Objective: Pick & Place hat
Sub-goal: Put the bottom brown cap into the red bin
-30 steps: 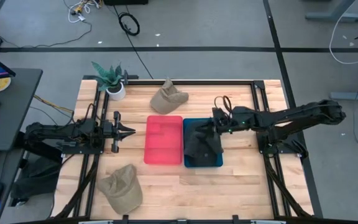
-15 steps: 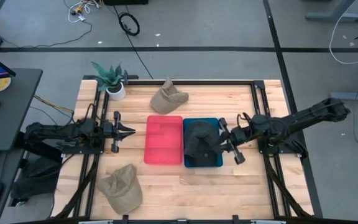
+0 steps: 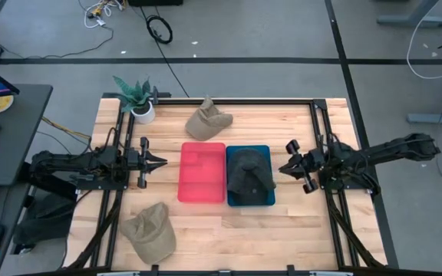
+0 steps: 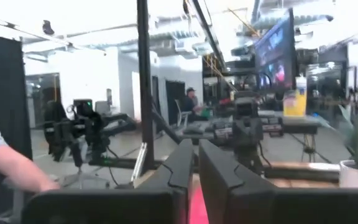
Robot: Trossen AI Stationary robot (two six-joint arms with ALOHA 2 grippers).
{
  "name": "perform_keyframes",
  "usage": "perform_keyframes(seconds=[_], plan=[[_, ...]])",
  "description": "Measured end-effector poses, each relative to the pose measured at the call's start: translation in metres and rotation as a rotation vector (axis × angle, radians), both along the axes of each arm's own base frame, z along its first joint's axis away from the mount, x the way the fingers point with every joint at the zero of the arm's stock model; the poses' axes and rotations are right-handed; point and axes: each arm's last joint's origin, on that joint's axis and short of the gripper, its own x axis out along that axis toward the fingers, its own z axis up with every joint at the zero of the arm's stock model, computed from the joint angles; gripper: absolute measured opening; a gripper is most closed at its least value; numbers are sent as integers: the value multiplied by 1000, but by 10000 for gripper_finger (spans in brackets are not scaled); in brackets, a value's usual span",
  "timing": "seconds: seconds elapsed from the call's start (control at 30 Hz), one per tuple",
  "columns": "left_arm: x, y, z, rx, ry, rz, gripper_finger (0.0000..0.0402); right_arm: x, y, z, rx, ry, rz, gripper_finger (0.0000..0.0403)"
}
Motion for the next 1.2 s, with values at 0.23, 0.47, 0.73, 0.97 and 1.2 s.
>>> perform_keyframes(seconds=[0.23,0.47,0.73,0.97,1.2], plan=[[0,0,0,0,0,0,39,-9,-1,4,-16,2,0,31],[0,0,0,0,0,0,39,-21,-5,3,-20,34,-26,31],[0,0,0,0,0,0,39,-34,-10,-4,-23,92,-69,31],[0,0,0,0,0,0,39,-39,-13,-15,-2,190,-123,31],[0,0,0,0,0,0,39,-39,-15,-21,11,260,-208,31]])
